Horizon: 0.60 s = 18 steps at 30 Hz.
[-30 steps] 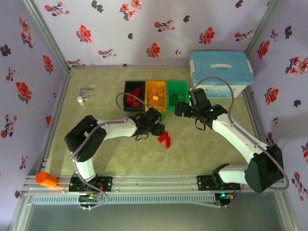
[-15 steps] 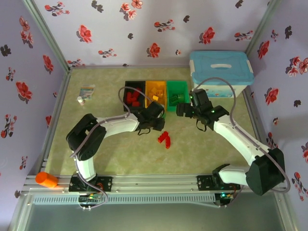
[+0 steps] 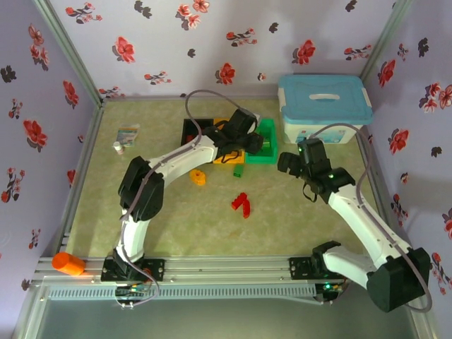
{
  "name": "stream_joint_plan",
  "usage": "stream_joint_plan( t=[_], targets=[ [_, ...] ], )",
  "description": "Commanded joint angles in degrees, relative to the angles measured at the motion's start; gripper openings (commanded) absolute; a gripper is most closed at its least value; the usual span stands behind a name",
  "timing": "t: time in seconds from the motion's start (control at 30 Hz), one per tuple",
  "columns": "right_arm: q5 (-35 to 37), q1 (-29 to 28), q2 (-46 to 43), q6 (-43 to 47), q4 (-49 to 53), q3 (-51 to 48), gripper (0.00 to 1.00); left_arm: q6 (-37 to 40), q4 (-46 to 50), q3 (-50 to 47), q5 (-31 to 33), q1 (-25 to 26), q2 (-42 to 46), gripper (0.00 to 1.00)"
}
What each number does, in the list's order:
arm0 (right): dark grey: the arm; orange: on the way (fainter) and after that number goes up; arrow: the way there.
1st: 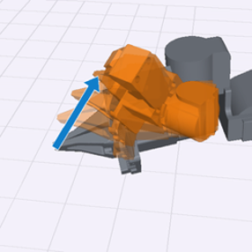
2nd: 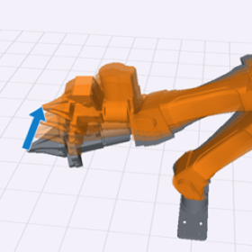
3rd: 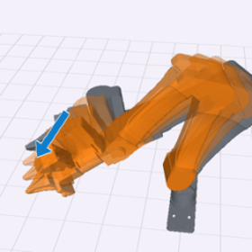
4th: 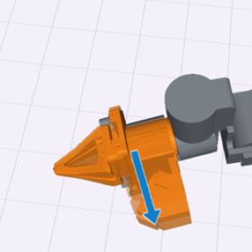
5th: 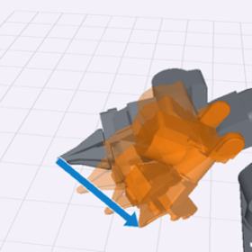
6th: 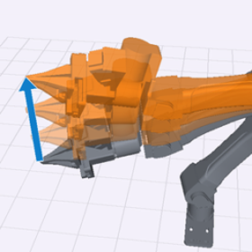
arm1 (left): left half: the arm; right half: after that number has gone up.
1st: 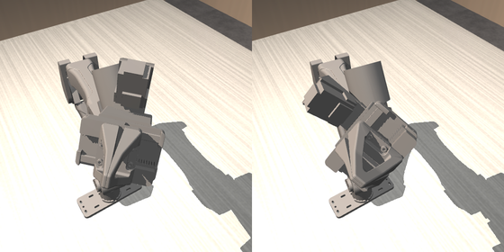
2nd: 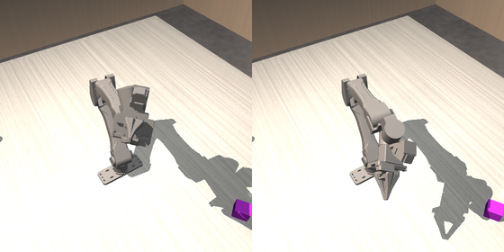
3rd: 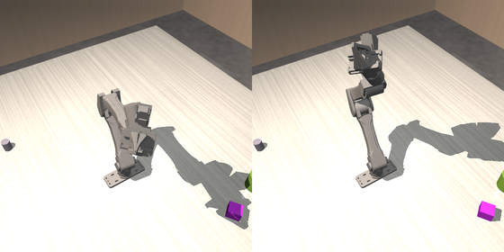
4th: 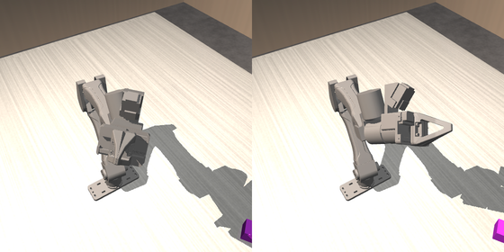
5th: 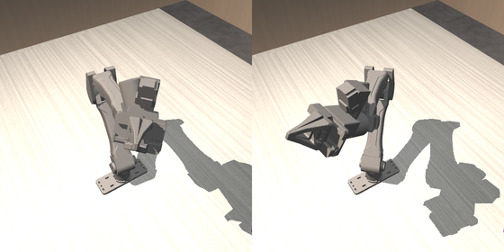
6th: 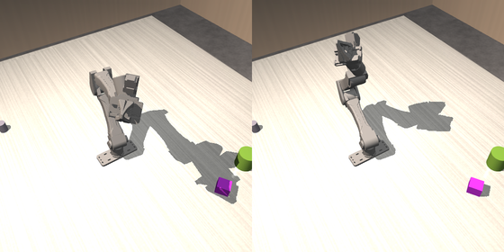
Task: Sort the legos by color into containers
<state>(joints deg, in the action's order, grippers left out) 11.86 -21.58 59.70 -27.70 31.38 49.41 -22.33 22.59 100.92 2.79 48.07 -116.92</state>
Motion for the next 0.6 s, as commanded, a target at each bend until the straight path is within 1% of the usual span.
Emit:
stream_joint_plan(
  t=[0.0,0.1,0.23,0.4,0.43,0.47,0.53,0.57],
  targets=[
    [0.9,0.4,-2.6,-0.4,2.3,-2.0,0.96,-1.2,3.9,-3.3,1.0,-0.1,0.8,0.44],
    [0.7,0.4,-3.6,-0.5,1.0,-3.9,0.96,-2.6,0.0,-10.7,0.2,0.1,3.3,0.41],
    [-1.1,0.5,-2.5,-1.1,-1.3,-4.8,0.96,-3.1,-2.5,-14.7,0.0,0.2,5.0,0.38],
    [-2.0,0.5,-1.1,-0.7,-2.2,-4.2,0.96,-3.7,-3.7,-17.0,0.1,0.3,8.1,0.47],
    [-2.1,0.5,-0.7,-0.5,-2.3,-4.3,0.96,-3.8,-3.8,-17.5,0.2,0.3,8.5,0.49],
    [-2.6,0.5,0.4,0.0,-2.5,-4.4,0.98,-3.9,-3.8,-18.0,0.4,0.4,9.0,0.54],
    [-5.8,0.5,3.5,1.2,-2.8,-4.6,0.99,-3.9,-4.3,-19.4,0.6,0.4,9.8,0.58],
    [-8.7,0.4,5.7,2.1,-2.8,-4.4,0.99,-4.0,-4.6,-20.1,0.8,0.3,10.0,0.59]
  ],
)
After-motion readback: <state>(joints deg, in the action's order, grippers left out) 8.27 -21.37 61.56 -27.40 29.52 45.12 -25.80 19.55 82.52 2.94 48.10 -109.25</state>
